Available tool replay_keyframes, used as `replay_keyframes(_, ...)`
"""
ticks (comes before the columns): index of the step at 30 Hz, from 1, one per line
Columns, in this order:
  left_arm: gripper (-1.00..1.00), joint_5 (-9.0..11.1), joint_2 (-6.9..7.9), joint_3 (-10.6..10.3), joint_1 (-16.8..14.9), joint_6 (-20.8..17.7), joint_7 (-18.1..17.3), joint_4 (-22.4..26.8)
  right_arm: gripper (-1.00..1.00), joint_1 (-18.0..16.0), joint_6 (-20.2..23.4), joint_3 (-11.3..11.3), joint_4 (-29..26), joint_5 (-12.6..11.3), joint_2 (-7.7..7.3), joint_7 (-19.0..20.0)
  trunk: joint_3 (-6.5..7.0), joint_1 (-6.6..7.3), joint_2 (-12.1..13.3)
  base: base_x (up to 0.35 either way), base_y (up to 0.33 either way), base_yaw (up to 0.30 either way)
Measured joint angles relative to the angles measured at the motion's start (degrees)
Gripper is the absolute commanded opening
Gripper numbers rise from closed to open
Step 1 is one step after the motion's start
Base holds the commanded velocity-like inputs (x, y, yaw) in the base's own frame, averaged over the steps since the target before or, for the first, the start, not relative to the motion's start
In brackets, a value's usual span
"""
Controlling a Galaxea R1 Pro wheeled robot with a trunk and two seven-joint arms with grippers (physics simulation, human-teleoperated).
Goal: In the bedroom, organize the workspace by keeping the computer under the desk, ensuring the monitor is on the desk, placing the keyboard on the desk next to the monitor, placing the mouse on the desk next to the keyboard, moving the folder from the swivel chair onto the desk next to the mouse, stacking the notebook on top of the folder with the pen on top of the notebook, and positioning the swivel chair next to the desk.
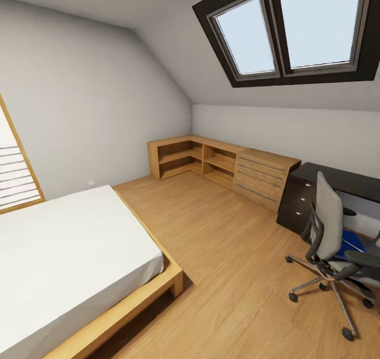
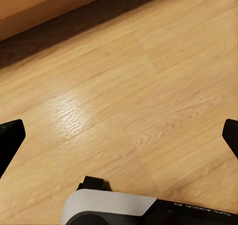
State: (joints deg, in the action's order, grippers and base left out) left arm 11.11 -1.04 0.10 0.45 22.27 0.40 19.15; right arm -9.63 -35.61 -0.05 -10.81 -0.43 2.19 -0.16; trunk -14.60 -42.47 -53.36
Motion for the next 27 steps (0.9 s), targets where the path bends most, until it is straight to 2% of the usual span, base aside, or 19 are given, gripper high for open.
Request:
replay_keyframes(9, 1.00, 0.0, 0.00, 0.0, 0.0, 0.0, 0.0, 0.0, 1.00, 0.0, 0.0, -0.1, 0.0, 0.0, -0.01, -0.1, 0.47, 0.00, 0.0, 0.000, 0.000, -0.231)
replay_keyframes(16, 1.00, 0.0, 0.00, 0.0, 0.0, 0.0, 0.0, 0.0, 1.00, 0.0, 0.0, -0.1, 0.0, -0.1, -0.01, -0.1, 0.64, -0.01, 0.0, -0.118, 0.037, -0.279)
replay_keyframes(22, 1.00, 0.0, 0.00, 0.0, 0.0, 0.0, 0.0, 0.0, 1.00, 0.0, 0.1, -0.1, 0.0, 0.0, 0.00, -0.1, 0.37, -0.01, 0.0, -0.121, 0.219, -0.217)
replay_keyframes(27, 1.00, 0.0, -0.04, 0.0, 0.0, 0.1, -0.1, 0.0, 1.00, 0.0, 0.1, -0.1, 0.0, 0.0, 0.00, -0.1, 0.02, 0.01, 0.0, 0.054, 0.270, -0.162)
